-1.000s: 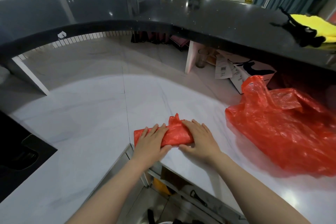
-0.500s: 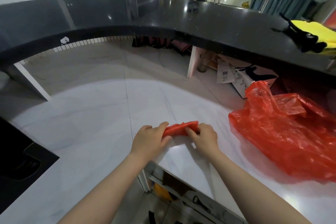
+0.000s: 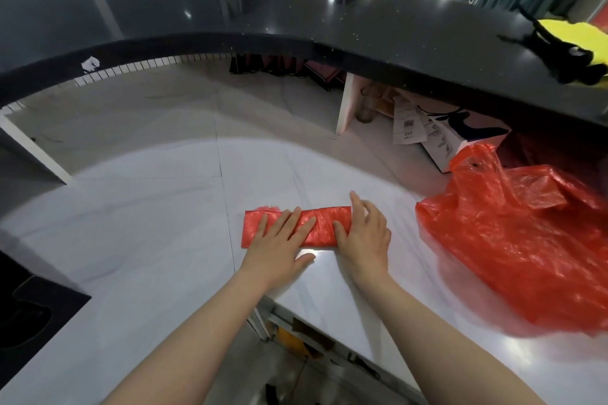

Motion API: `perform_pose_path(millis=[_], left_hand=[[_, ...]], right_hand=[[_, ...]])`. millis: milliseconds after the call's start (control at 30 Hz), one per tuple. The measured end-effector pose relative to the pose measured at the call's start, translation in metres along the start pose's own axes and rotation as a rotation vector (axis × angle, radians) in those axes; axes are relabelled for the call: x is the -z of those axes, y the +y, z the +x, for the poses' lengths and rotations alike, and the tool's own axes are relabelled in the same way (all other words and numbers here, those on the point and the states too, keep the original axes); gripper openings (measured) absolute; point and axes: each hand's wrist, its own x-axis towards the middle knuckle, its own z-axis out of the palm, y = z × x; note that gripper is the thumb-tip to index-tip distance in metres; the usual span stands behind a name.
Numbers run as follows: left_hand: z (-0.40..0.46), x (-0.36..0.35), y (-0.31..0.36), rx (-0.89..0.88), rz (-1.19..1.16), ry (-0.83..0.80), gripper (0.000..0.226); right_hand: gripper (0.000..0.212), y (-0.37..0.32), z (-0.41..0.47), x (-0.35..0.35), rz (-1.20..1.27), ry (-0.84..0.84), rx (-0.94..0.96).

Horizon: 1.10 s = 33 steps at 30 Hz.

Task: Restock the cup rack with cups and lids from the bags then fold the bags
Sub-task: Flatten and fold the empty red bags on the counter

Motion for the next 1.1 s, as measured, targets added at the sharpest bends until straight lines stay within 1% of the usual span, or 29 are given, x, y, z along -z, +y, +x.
perform_pose_path(millis=[67,100,133,233,467,567,667,733,800,867,933,1033,1100], left_hand=[[0.001,-0.001,-0.002,0.008,-0.004,0.009,0.071],[0.002,-0.002,-0.003,0.018,-0.007,0.01,0.071],[0.003,-0.002,-0.003,0.031,-0.009,0.012,0.072],[0.003,-0.002,-0.001,0.066,0.001,0.017,0.073],[0.005,-0.001,-0.001,0.079,0.003,0.001,0.077],[0.003,0.005,0.0,0.089,0.031,0.021,0.086],[-0.003,0.015,0.002,0.076,0.052,0.089,0.095],[-0.008,0.021,0.005,0.052,0.048,0.109,0.094],[-0.009,0.028,0.011,0.03,0.036,0.124,0.09],[-0.006,0.037,0.02,-0.004,0.023,0.136,0.086],[0.0,0.044,0.033,-0.05,0.021,0.147,0.084],[0.011,0.052,0.058,-0.111,0.028,0.176,0.083],[0.019,0.056,0.079,-0.153,0.045,0.217,0.082]], right_hand=[[0.061,-0.001,-0.002,-0.003,-0.123,-0.084,0.238],[0.059,0.0,0.0,-0.006,-0.174,-0.143,0.319],[0.056,0.001,0.002,-0.008,-0.207,-0.206,0.347],[0.053,0.006,0.008,-0.015,-0.26,-0.321,0.291],[0.055,0.004,0.01,-0.013,-0.24,-0.348,0.259],[0.06,0.003,0.008,-0.006,-0.137,-0.363,0.269],[0.061,0.007,0.008,0.008,0.148,-0.284,0.236],[0.054,0.009,0.006,0.022,0.319,-0.194,0.157],[0.046,0.013,0.0,0.037,0.399,-0.136,0.11],[0.041,0.019,-0.007,0.055,0.403,-0.118,0.107],[0.037,0.029,-0.016,0.075,0.351,-0.083,0.124],[0.03,0.042,-0.029,0.111,0.324,0.016,0.155],[0.028,0.051,-0.039,0.136,0.317,0.118,0.176]])
